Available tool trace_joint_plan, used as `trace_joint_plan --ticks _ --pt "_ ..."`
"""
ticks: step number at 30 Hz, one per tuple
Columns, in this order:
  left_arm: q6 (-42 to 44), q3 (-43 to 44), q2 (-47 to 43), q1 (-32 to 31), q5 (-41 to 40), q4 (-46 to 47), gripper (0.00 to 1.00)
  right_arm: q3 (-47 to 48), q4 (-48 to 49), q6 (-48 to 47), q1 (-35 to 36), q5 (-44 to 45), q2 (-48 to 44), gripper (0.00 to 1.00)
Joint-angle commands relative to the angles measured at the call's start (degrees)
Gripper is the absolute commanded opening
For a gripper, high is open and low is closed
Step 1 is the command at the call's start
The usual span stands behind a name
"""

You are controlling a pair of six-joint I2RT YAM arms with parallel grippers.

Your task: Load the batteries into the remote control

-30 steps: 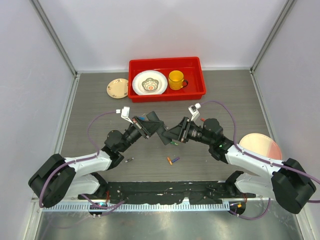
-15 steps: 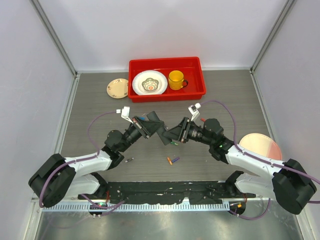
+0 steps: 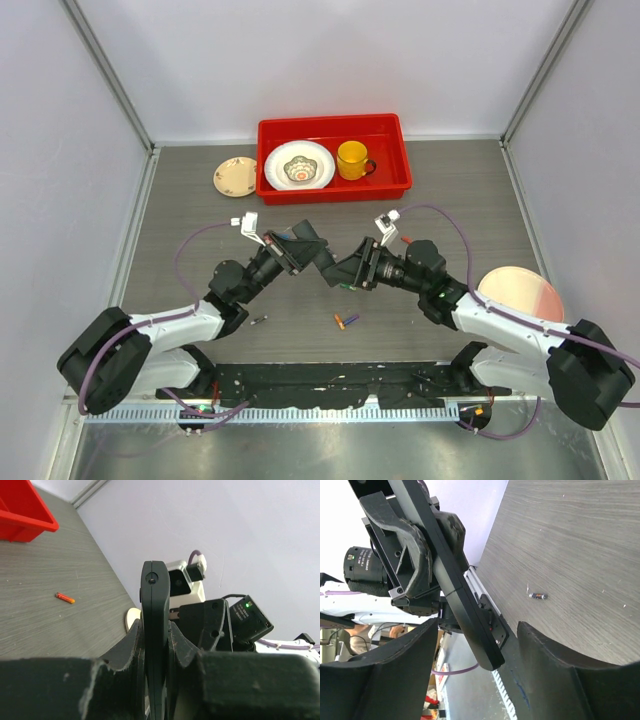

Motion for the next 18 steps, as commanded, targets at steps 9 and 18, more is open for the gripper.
trace_joint_plan --ticks 9,18 --pt "2.61 2.42 0.97 0.01 -2.61 5.25 0.00 -1.17 4.40 7.22 0.56 3.89 -2.63 0.70" --pt "2.79 2.42 0.62 -0.08 -3.05 5.69 0.00 -0.64 5.72 8.63 0.56 4.60 -0.52 0.56"
